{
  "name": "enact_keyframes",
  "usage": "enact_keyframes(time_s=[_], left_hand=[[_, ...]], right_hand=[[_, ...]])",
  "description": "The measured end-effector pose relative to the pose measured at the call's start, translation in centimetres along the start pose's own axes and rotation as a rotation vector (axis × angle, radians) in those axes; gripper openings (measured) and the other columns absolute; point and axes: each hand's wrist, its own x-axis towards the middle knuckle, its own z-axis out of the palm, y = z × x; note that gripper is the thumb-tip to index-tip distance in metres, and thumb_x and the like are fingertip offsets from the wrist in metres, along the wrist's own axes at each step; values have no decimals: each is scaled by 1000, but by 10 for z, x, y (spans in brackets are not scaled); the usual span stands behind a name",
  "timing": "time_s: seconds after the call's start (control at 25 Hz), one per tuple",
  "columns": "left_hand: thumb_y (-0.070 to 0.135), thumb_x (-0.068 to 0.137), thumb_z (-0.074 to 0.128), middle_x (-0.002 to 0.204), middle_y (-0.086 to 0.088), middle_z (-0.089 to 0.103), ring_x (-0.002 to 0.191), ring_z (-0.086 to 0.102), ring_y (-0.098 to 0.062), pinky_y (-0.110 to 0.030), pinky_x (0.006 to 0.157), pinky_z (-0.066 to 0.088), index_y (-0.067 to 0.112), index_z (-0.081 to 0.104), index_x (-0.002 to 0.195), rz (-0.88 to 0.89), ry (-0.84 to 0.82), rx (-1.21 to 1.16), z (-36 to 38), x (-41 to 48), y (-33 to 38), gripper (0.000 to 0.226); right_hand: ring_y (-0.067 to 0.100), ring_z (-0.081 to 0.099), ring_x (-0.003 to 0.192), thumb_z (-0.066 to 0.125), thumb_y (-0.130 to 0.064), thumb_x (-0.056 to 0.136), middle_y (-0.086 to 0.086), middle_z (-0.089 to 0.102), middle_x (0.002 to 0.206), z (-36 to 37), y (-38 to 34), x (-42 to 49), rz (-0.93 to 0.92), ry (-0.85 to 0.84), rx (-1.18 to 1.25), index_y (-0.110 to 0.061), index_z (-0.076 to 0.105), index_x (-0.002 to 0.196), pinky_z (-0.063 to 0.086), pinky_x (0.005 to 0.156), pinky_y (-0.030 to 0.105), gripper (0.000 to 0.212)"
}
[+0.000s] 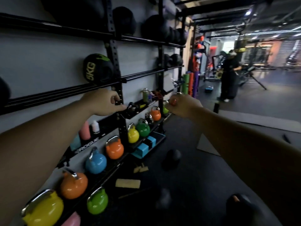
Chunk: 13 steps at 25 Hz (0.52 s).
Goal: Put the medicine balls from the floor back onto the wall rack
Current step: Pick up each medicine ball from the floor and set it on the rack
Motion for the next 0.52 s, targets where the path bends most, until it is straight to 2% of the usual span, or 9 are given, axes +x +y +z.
enact_keyframes(time_s=[0.08,0.2,0.32,0.4,0.52], left_hand=[[85,77,65,112,11,71,101,64,-20,-39,92,54,35,68,113,44,-8,-42,18,-1,58,62],[89,75,62,114,9,71,106,66,-23,-42,92,55,36,68,116,104,-37,-65,49,-11,143,67],[92,71,56,114,6,71,104,67,-25,-40,89,55,36,66,113,175,-100,-57,92,-30,226,71],[90,74,58,115,5,72,104,66,-24,-39,89,55,36,66,114,207,-152,-25,121,-47,265,68],[89,78,58,117,8,68,102,64,-22,-39,86,54,36,64,123,180,-216,6,145,-68,292,70]], right_hand=[[30,65,111,57,-69,89,3,69,121,-14,59,-40,61,-5,15,-35,69,113,51,84,36,43],[29,67,109,57,-66,92,2,71,117,-28,137,-97,146,-49,19,-35,69,113,51,82,36,39],[31,60,122,50,-62,97,4,63,135,-31,208,-155,208,-157,-72,-30,62,131,49,94,41,48],[34,58,123,48,-60,99,9,60,138,-26,244,-194,255,-181,-49,-27,60,135,49,98,47,51],[32,62,109,49,-57,101,10,64,128,-16,275,-234,268,-195,-26,-26,63,126,50,87,42,42]])
